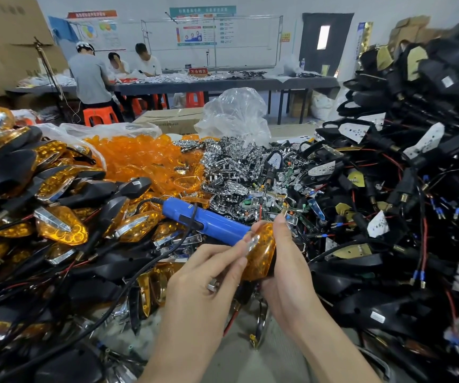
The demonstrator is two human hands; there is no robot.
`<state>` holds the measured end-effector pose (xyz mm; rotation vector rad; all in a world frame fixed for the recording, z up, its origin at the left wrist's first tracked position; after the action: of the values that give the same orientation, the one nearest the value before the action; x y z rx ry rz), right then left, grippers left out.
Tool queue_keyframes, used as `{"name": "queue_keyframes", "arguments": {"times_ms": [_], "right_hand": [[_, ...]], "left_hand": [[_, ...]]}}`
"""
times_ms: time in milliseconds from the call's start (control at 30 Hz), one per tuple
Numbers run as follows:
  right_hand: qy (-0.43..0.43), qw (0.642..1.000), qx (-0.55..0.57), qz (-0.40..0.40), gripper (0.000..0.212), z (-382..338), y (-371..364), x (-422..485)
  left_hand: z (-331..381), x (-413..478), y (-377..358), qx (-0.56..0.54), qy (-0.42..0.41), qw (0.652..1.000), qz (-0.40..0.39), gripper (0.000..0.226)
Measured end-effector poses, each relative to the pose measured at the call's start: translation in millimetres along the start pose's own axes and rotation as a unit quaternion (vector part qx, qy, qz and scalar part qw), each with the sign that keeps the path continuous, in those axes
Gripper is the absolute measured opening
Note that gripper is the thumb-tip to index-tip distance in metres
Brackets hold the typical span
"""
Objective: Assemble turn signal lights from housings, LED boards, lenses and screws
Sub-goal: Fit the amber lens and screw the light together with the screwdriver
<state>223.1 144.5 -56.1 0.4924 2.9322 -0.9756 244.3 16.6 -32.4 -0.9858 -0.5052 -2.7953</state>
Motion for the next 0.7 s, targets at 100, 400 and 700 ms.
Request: {"name": "queue_keyframes", "arguments": {"times_ms": [100,400,700], "right_hand": [[0.016,1.000,-0.010,-0.005,0.043,-1.4,-0.2,-0.2],[0.050,0.993,-0.108,-0.026,0.009,-1.7,2.8,-1.4],[-0.052,0.999,-0.001,-0.005,0.009,-1.5,4.9,2.8]], "left_hand": [[0.0,-1.7,-1.9,0.012,-0.019,1.000,0.010,0.029],[-3.0,-5.1,-6.4,0.035,0.006,0.999,-0.023,0.026],[-20.9,-6.5,-11.6,-0.157,0.257,0.945,-0.124,0.032]]}}
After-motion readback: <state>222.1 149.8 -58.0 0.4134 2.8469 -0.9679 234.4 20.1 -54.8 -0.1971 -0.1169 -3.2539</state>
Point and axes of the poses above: each hand's wrist, its own x-axis towards the middle knuckle, its own y-axis out of the back of the hand, z = x × y, the point moved 4 cm from there along x, towards the middle knuckle, and after that the axes turned 8 degrees about z, right-handed, at the moved point
